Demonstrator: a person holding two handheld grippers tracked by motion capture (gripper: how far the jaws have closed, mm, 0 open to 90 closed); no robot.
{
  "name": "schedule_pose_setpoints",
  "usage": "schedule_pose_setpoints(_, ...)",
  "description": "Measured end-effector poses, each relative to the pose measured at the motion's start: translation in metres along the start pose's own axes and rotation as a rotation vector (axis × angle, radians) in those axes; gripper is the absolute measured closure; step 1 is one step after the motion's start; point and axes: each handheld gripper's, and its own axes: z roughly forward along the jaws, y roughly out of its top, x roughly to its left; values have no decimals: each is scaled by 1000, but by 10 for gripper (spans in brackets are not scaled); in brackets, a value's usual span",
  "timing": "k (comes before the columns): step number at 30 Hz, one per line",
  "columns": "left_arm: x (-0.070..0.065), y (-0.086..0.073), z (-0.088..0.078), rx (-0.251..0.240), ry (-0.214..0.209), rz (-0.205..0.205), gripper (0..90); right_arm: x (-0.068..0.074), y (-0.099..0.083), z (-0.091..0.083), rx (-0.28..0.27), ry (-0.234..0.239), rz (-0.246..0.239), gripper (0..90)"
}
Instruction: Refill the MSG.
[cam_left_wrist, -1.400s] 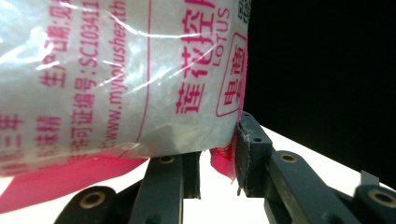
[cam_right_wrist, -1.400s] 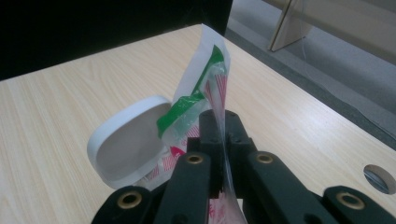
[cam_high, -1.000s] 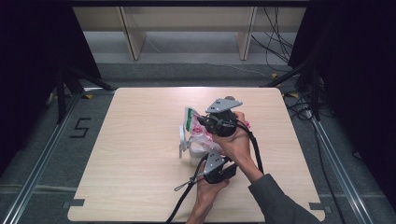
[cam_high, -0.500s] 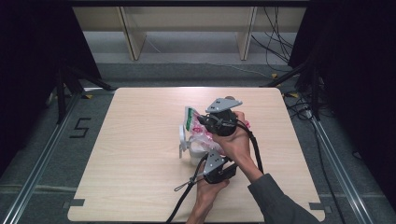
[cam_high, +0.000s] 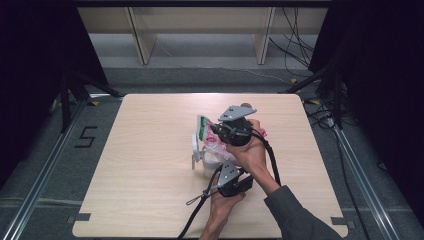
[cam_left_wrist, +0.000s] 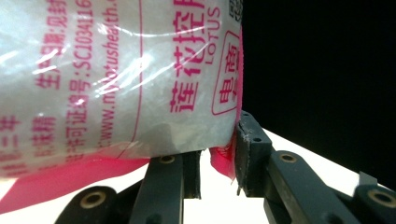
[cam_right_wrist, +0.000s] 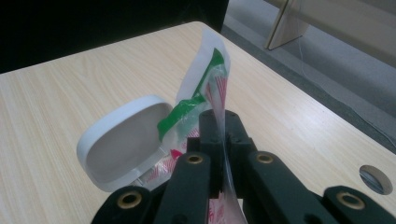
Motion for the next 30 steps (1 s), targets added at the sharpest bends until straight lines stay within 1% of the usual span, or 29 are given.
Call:
schedule_pose_setpoints(2, 0, 0, 0, 3, 0, 0, 735, -2, 1, -1, -6, 15, -7, 895)
schedule_pose_setpoints(3, 0, 0, -1, 7, 0, 2, 735, -2, 1, -1, -9, 15, -12, 895)
schedule_pose_setpoints(4, 0, 0, -1, 12, 5, 5, 735, 0, 0, 0, -6, 9, 6, 895)
schedule_pose_setpoints(5, 0, 0, 0, 2, 2, 2, 735, 0, 0, 0, 6, 15, 0, 895)
schedule_pose_setpoints(6, 0, 0, 0, 2, 2, 2, 735, 0, 0, 0, 6, 15, -3, 895)
schedule_pose_setpoints(8, 0, 0, -1, 8, 0, 4, 735, -1, 0, -2, -3, 15, 7, 895)
schedule_pose_setpoints(9, 0, 0, -1, 9, 0, 5, 735, -2, 0, -1, -16, 5, 2, 895)
schedule_pose_setpoints(10, 0, 0, 0, 9, 0, 4, 736, -2, 0, -1, -6, 10, 8, 895)
schedule_pose_setpoints(11, 0, 0, 0, 5, 2, 5, 736, -2, 0, -1, -4, 12, -2, 895)
schedule_pose_setpoints(12, 0, 0, 0, 4, 3, 5, 736, -2, 0, -1, -4, 12, -1, 895)
schedule_pose_setpoints(13, 0, 0, 0, 6, 3, 4, 736, -1, 0, -1, -8, 14, 10, 895)
schedule_pose_setpoints(14, 0, 0, 0, 7, 2, 5, 736, -1, 0, -2, -12, 5, 14, 895)
schedule_pose_setpoints(15, 0, 0, -1, 8, 1, 6, 736, -1, 0, -1, -17, 7, 8, 895)
schedule_pose_setpoints(16, 0, 0, 0, 5, 1, 4, 736, -2, 0, -1, -4, 16, -7, 895)
schedule_pose_setpoints(17, 0, 0, 0, 2, 1, 3, 736, 0, 0, 0, -5, 10, -4, 895)
schedule_pose_setpoints(18, 0, 0, 0, 1, 1, 0, 735, 0, 0, 0, 0, 15, -7, 895)
schedule_pose_setpoints(19, 0, 1, -1, 1, -1, 0, 736, 0, 0, -1, -3, 8, 5, 895)
schedule_pose_setpoints(20, 0, 1, -1, 3, -2, 1, 736, -1, 1, -2, -4, 12, 2, 895)
schedule_pose_setpoints(21, 0, 0, -1, 9, 4, 3, 735, -1, 0, 0, -8, 6, -4, 895)
schedule_pose_setpoints(23, 0, 0, -1, 5, 4, 2, 735, 0, 0, 2, 0, 4, -12, 895)
schedule_pose_setpoints(24, 0, 1, -1, 0, 1, 2, 735, 1, 0, 1, 3, 9, -3, 895)
schedule_pose_setpoints(25, 0, 2, -2, 15, 10, 9, 736, 0, 1, 1, -5, 11, -5, 895)
schedule_pose_setpoints(26, 1, 3, -2, 15, 4, 14, 735, -1, 1, 0, -4, 16, 3, 895)
schedule_pose_setpoints(27, 1, 3, -2, 13, 1, 7, 735, -1, 1, 1, -8, 18, -4, 895)
schedule_pose_setpoints(28, 0, 2, -1, 10, 1, 5, 735, 0, 1, 2, -9, 11, -6, 894)
schedule_pose_setpoints(29, 0, 2, -1, 6, 4, 4, 735, 1, 1, 3, 12, 18, -2, 894)
schedule_pose_setpoints(30, 0, 2, -2, 11, 6, 6, 735, 1, 1, 3, 12, 21, 5, 895)
